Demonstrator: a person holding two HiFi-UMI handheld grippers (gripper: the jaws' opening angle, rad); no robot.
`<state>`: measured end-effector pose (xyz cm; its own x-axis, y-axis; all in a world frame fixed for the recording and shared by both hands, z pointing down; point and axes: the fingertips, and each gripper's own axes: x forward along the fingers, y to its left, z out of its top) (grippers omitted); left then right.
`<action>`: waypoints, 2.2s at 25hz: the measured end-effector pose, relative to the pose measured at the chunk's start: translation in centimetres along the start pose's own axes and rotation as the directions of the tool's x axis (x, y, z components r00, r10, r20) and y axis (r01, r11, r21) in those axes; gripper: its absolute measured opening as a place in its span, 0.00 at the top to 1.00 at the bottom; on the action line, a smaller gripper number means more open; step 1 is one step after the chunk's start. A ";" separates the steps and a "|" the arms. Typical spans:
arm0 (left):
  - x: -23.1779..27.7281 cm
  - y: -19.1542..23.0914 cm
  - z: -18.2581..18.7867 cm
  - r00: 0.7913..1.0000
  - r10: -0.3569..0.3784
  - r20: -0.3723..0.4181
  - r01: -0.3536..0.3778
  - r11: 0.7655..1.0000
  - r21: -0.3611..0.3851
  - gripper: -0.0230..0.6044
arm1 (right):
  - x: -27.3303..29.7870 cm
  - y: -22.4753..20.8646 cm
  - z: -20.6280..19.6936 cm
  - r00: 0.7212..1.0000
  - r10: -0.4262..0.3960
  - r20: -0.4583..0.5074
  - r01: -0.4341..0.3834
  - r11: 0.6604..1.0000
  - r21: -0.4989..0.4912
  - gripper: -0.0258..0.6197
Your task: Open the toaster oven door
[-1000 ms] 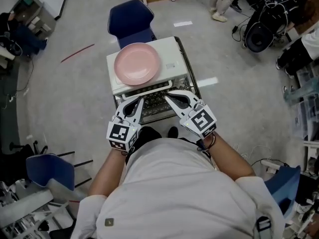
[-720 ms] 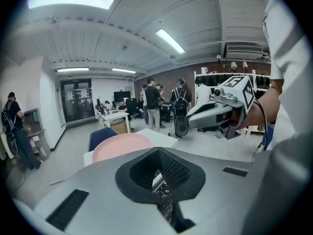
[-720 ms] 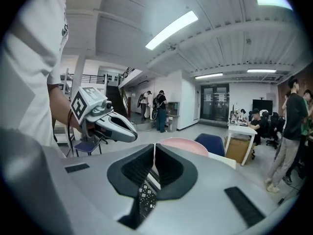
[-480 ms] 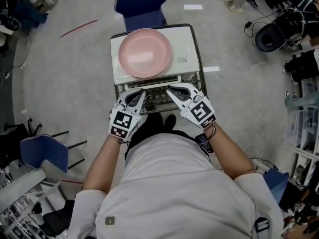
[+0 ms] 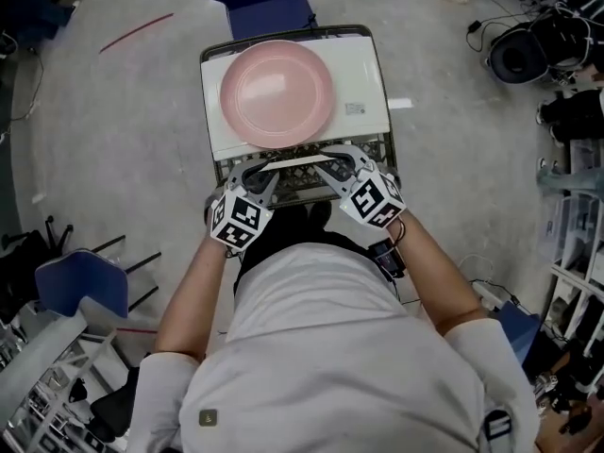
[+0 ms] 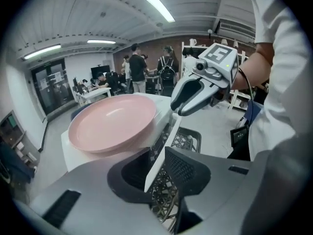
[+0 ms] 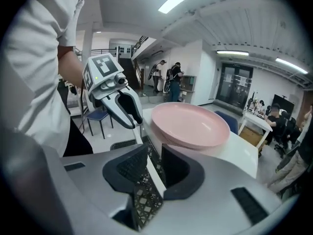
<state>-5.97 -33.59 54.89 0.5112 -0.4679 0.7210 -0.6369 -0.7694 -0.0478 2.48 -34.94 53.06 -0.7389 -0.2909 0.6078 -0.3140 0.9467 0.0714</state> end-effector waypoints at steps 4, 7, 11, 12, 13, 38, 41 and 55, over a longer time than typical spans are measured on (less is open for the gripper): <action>2.0 -0.9 -1.1 0.996 -0.056 -0.076 0.060 0.996 0.059 0.75 | 1.5 0.4 -2.3 0.992 0.079 -0.096 -0.084 0.995 -0.054 0.81; 2.9 -1.1 -1.7 0.991 -0.072 -0.116 0.081 0.994 0.075 0.73 | 2.3 0.9 -3.7 0.978 0.121 -0.171 -0.140 0.985 -0.105 0.80; 3.8 -1.7 -2.0 0.983 -0.072 -0.171 0.094 0.987 0.127 0.72 | 2.6 1.1 -5.4 0.961 0.130 -0.244 -0.175 0.969 -0.174 0.80; 4.0 -1.8 -2.1 0.981 -0.066 -0.185 0.093 0.985 0.144 0.72 | 2.6 1.1 -5.7 0.958 0.128 -0.256 -0.179 0.966 -0.187 0.80; 4.2 -1.8 -2.2 0.978 -0.061 -0.199 0.094 0.983 0.159 0.72 | 2.6 1.1 -5.8 0.956 0.126 -0.265 -0.182 0.963 -0.197 0.80; 4.4 -4.2 -5.4 0.951 0.008 -0.309 0.093 0.946 0.312 0.81 | 3.9 4.4 -7.9 0.935 0.071 -0.348 -0.203 0.911 -0.360 0.84; 4.1 -5.4 -5.9 0.948 0.039 -0.317 0.068 0.944 0.322 0.81 | 3.5 5.6 -8.4 0.934 0.056 -0.352 -0.198 0.902 -0.382 0.84; 4.7 -8.9 -8.9 0.944 0.141 -0.300 -0.022 0.930 0.368 0.81 | 3.3 9.1 -11.6 0.932 -0.022 -0.361 -0.150 0.885 -0.440 0.84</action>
<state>-2.98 -25.07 64.86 0.2199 -0.4194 0.8808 -0.3907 -0.8652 -0.3144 4.05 -25.67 64.88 -0.4666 -0.2420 0.8507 0.0952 0.9425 0.3204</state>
